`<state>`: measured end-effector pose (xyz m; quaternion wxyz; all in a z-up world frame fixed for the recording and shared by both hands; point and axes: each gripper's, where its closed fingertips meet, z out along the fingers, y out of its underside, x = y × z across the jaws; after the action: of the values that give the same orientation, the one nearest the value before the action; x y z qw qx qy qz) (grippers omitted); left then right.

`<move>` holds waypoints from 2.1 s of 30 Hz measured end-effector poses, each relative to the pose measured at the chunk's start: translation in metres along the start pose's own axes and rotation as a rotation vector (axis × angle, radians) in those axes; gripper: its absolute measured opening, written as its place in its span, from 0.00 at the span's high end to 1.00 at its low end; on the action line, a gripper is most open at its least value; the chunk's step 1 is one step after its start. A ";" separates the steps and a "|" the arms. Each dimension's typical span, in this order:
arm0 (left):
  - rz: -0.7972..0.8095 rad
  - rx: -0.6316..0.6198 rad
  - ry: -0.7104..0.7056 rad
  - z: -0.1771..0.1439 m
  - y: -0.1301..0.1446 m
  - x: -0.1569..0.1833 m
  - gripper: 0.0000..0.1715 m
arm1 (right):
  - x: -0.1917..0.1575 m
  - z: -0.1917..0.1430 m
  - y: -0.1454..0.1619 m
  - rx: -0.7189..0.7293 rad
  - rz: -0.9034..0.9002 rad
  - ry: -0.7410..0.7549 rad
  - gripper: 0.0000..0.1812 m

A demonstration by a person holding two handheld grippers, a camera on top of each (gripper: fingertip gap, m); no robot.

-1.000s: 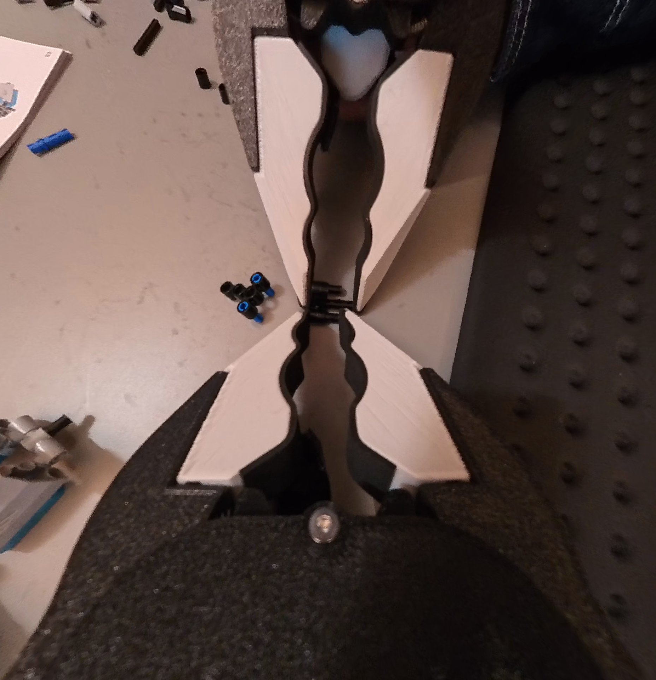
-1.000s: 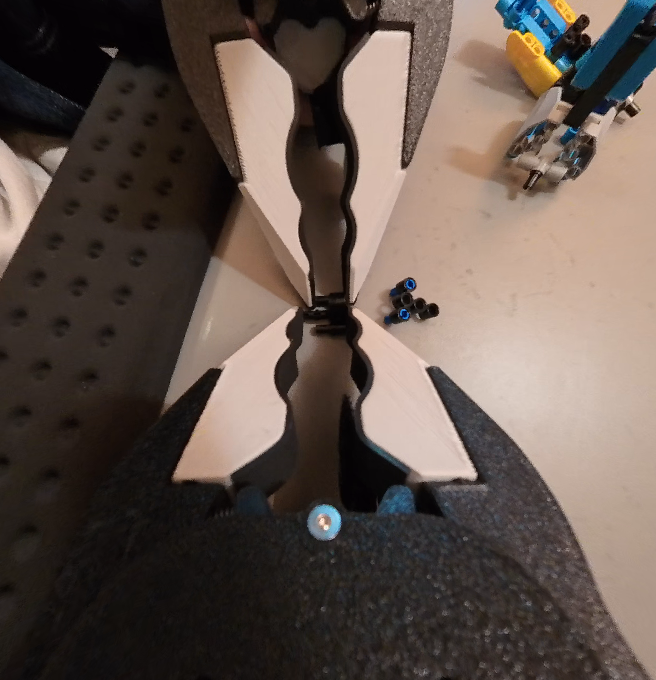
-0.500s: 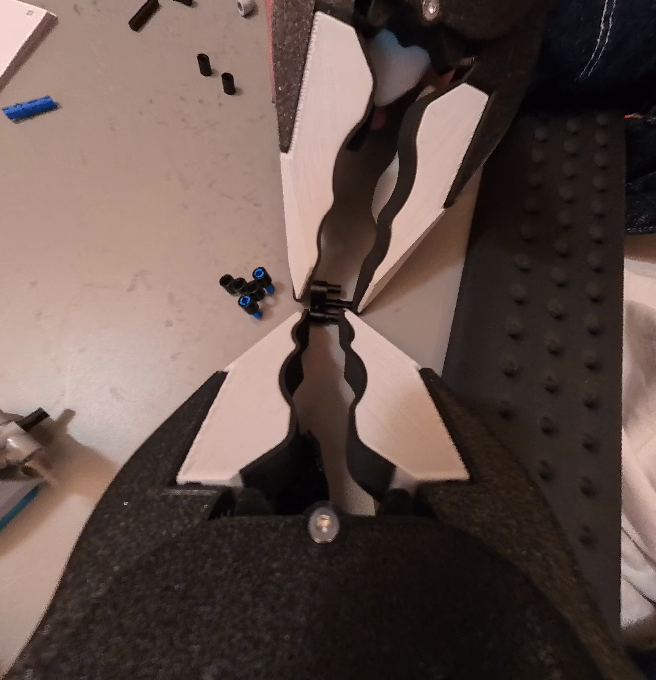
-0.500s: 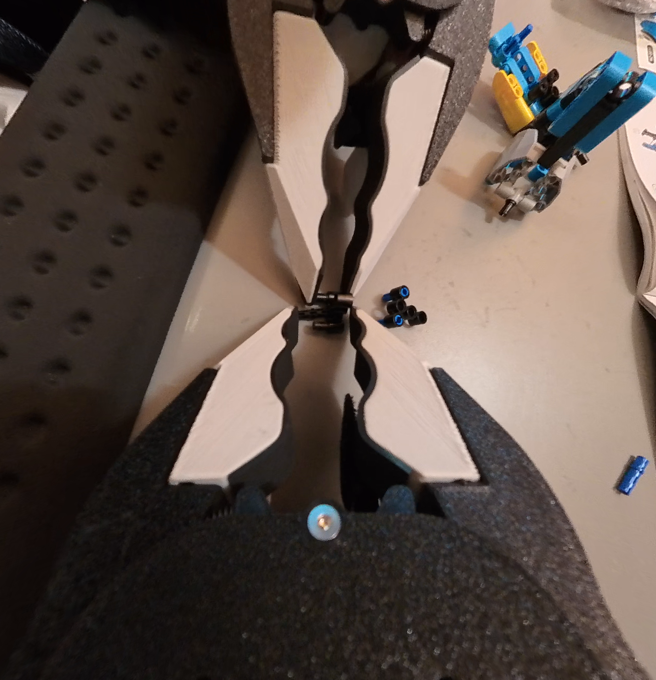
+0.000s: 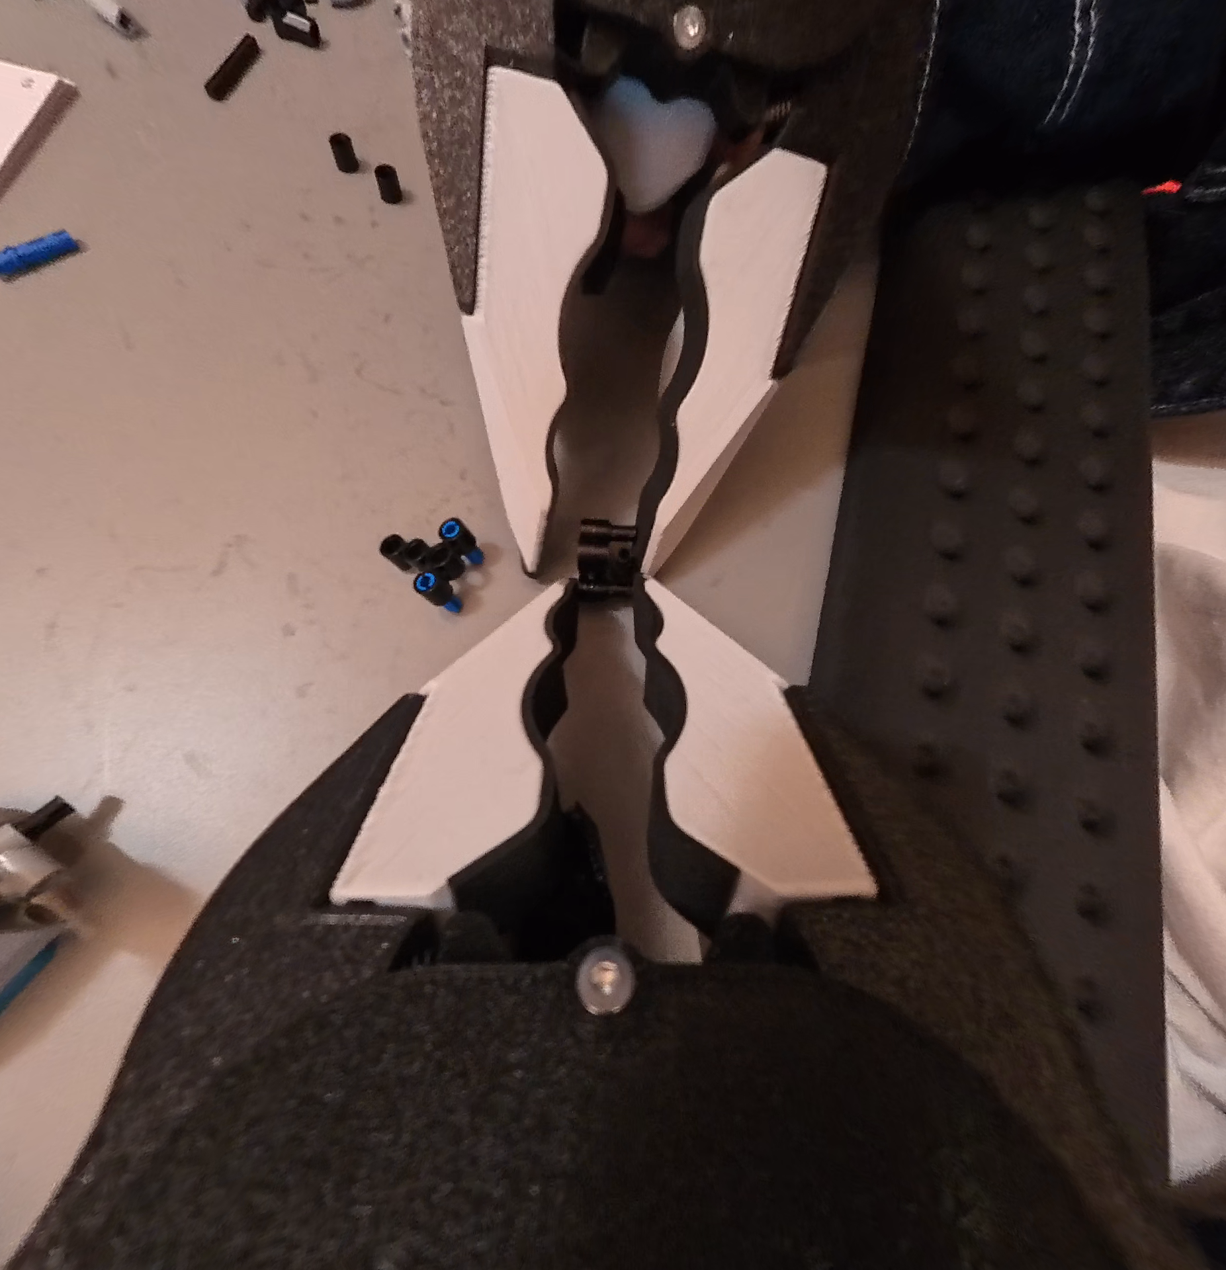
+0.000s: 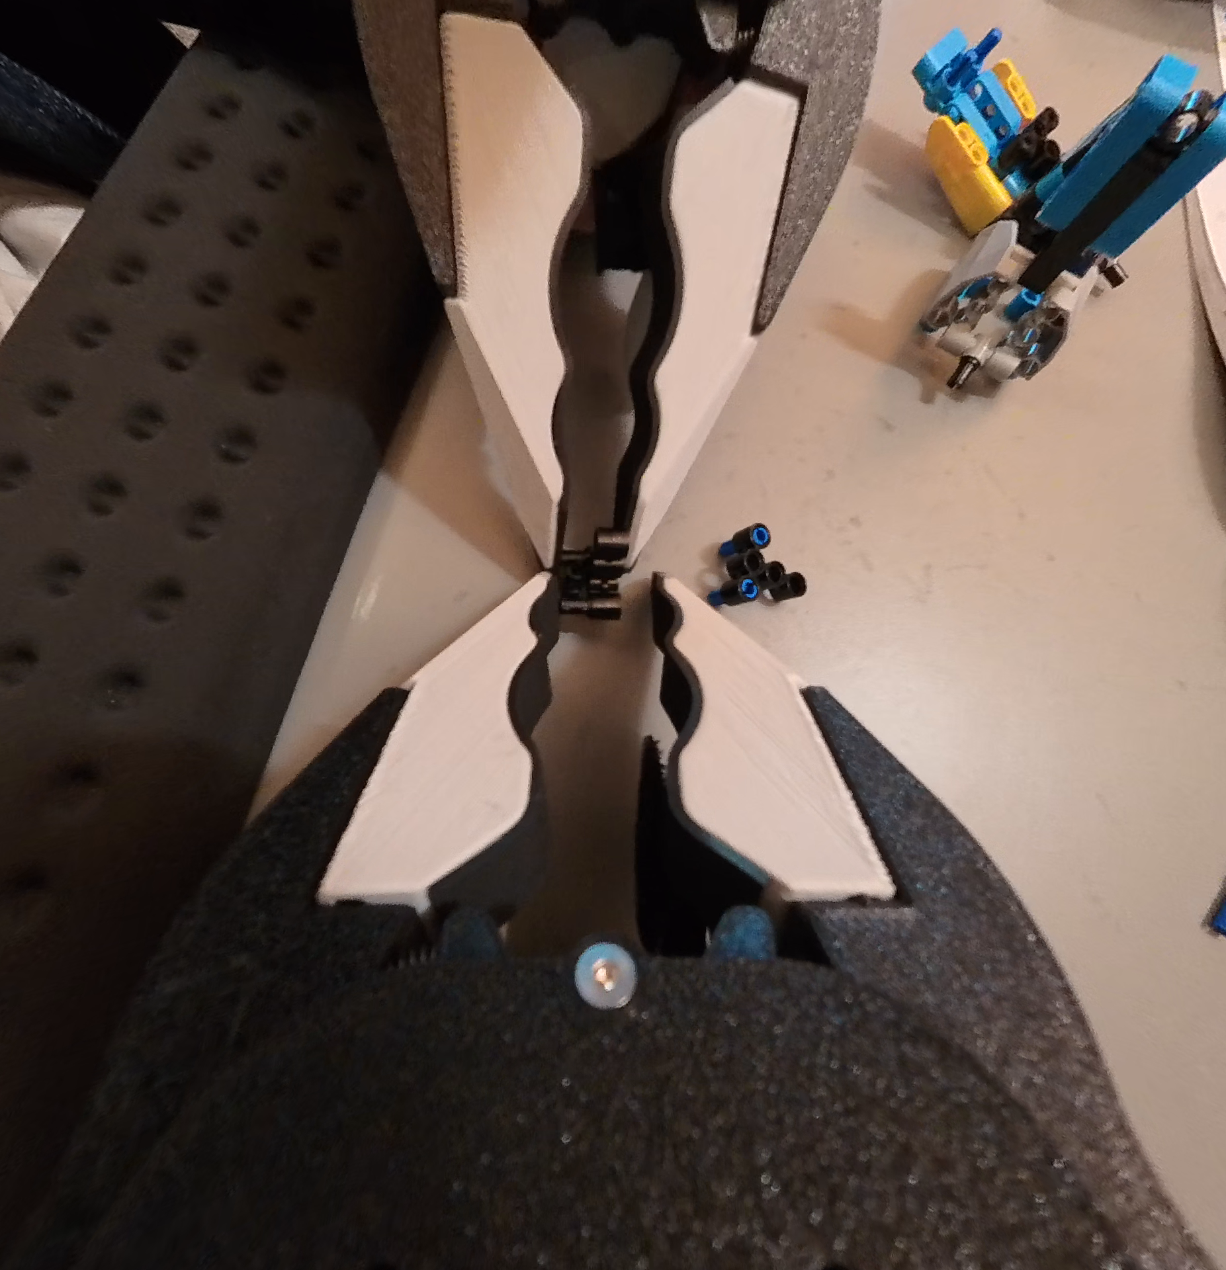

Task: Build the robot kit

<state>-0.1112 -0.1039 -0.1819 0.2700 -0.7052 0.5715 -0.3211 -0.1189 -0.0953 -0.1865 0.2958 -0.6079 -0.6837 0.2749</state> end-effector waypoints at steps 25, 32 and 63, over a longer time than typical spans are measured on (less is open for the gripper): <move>0.085 -0.024 -0.093 0.002 0.003 -0.009 0.91 | 0.005 -0.009 -0.005 0.035 0.017 0.029 0.84; 0.185 -0.003 -0.228 -0.003 -0.001 -0.021 0.91 | 0.010 -0.017 -0.008 0.094 0.090 0.001 0.84; 0.254 0.264 -0.126 -0.034 -0.029 0.019 0.90 | -0.025 -0.031 -0.026 0.198 0.015 -0.185 0.98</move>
<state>-0.1164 -0.1170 -0.1351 0.4339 -0.6044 0.5909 -0.3118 -0.1112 -0.1225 -0.1479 0.2881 -0.5528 -0.6732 0.3979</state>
